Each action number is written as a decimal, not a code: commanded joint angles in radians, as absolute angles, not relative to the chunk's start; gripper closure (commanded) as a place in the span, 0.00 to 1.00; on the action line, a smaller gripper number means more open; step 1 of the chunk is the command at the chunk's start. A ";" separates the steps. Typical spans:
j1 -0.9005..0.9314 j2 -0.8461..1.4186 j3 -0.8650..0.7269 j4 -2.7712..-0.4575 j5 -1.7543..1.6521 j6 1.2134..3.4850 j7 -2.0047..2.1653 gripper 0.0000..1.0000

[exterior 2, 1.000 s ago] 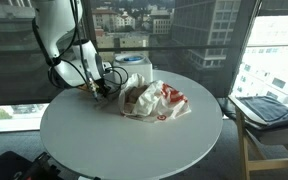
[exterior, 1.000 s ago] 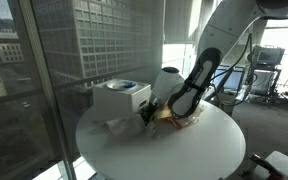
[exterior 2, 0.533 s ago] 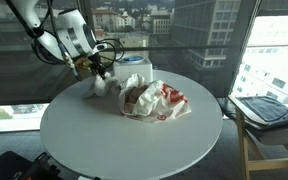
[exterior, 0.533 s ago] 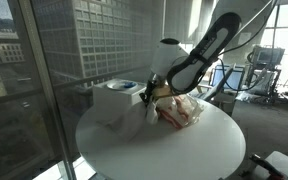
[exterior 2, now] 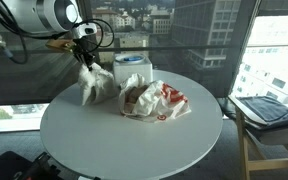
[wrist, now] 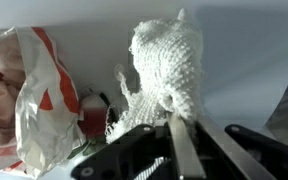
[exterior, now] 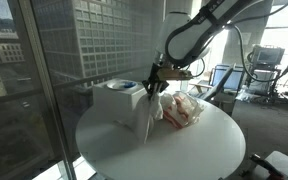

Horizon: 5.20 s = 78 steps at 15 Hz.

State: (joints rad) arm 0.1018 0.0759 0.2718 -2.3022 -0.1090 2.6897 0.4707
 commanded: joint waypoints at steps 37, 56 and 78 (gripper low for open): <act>0.408 0.645 -0.022 -2.029 -0.205 2.852 0.223 0.00; 0.454 0.426 -0.103 -2.091 -0.287 2.571 0.366 0.88; 0.121 -0.382 0.153 -2.524 -0.943 2.188 1.248 0.88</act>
